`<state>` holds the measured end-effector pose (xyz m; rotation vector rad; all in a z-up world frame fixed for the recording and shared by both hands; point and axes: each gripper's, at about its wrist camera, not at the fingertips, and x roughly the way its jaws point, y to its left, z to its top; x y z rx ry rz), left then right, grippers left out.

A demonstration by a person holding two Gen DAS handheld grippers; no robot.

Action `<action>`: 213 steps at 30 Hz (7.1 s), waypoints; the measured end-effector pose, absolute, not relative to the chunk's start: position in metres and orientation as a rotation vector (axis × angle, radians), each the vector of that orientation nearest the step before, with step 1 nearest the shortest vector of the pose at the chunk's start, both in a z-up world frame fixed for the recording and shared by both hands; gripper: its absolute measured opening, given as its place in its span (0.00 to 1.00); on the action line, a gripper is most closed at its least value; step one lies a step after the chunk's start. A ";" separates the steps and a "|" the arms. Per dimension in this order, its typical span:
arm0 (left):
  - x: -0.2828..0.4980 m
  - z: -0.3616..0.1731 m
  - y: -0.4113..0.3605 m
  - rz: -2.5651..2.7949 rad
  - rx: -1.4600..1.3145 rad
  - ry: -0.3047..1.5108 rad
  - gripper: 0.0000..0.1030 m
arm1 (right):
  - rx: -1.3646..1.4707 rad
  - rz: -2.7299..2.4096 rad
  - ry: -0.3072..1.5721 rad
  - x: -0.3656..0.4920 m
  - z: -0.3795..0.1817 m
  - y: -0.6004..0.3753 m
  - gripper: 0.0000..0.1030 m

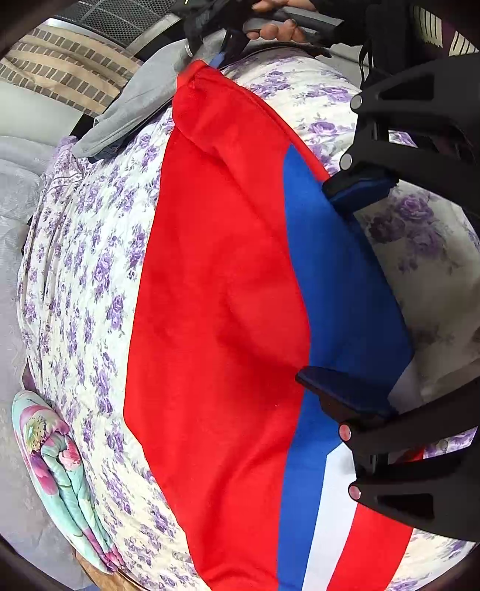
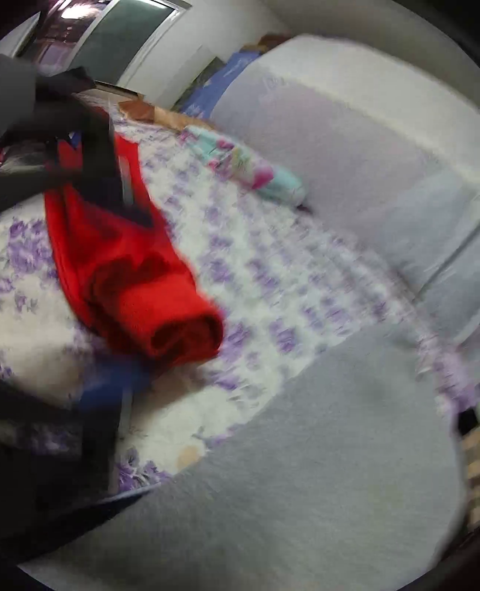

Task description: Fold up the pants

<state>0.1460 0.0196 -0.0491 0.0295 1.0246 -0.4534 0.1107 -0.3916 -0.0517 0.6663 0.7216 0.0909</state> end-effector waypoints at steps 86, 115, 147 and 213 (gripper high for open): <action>0.156 -0.038 0.116 -0.338 -0.071 0.957 0.95 | 0.171 1.164 1.189 0.349 -0.075 -0.014 0.40; 0.163 -0.021 0.210 -0.074 -0.312 0.910 0.92 | 0.245 1.018 1.039 0.349 -0.018 -0.050 0.37; 0.146 -0.039 0.031 -0.400 -0.108 0.952 0.92 | 0.715 0.107 0.627 0.078 -0.072 -0.363 0.71; 0.118 -0.032 0.103 -0.302 -0.220 0.871 0.95 | -0.490 0.689 0.771 0.139 -0.054 -0.049 0.11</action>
